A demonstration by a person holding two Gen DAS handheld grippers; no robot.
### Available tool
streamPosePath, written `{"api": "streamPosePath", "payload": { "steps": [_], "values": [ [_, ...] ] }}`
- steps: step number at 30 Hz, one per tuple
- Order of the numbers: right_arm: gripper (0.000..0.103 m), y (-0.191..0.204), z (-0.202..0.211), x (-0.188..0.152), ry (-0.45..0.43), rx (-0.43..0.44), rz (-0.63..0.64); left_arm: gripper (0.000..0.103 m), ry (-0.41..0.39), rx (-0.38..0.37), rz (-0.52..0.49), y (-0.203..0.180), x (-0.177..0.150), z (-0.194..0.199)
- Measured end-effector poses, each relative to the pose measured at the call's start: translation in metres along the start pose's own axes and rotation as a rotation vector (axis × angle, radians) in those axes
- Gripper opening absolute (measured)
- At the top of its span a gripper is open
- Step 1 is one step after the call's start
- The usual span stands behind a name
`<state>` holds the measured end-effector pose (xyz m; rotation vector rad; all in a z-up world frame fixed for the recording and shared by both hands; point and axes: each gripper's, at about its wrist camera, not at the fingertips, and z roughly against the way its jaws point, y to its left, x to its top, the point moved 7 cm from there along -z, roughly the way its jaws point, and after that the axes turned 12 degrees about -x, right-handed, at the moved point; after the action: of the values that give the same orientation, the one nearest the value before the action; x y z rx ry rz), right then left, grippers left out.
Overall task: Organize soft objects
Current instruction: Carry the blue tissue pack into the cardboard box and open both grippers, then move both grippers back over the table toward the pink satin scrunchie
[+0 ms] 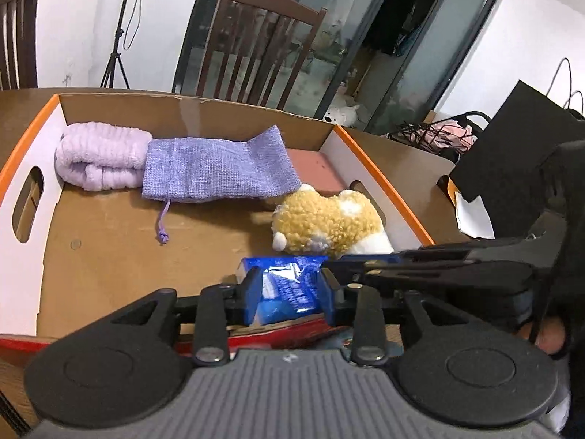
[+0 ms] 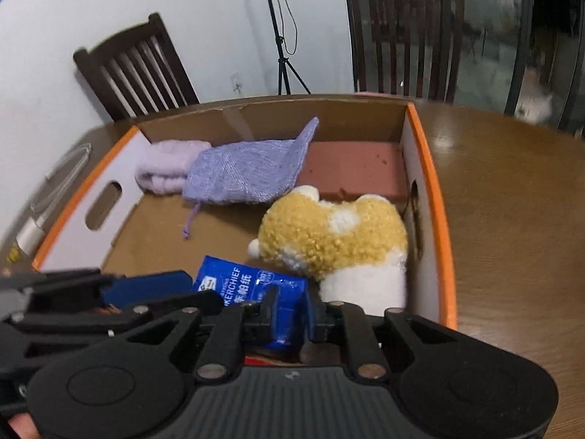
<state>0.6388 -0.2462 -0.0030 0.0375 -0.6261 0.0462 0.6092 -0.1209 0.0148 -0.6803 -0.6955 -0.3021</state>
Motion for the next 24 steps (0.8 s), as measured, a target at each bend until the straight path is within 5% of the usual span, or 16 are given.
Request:
{"api": "streamPosePath", "payload": {
  "steps": [8,13,17,21,24],
  "values": [
    [0.028,-0.005,0.075,0.025,-0.145,0.011,0.006,0.045,-0.12,0.006,-0.081,-0.023,0.025,0.081],
    [0.046,-0.02,0.15,0.029,-0.29,0.028,-0.003,0.067,-0.249,0.112,-0.241,-0.056,0.024,0.164],
    [0.073,-0.03,0.199,0.012,-0.416,0.005,0.025,0.085,-0.346,0.2,-0.335,-0.075,-0.002,0.215],
    [0.075,-0.026,0.219,-0.015,-0.445,0.013,0.059,0.094,-0.395,0.272,-0.363,-0.084,-0.033,0.238],
    [0.083,-0.016,0.238,-0.036,-0.577,-0.001,0.084,0.101,-0.481,0.33,-0.397,-0.093,-0.053,0.251]
  ]
}}
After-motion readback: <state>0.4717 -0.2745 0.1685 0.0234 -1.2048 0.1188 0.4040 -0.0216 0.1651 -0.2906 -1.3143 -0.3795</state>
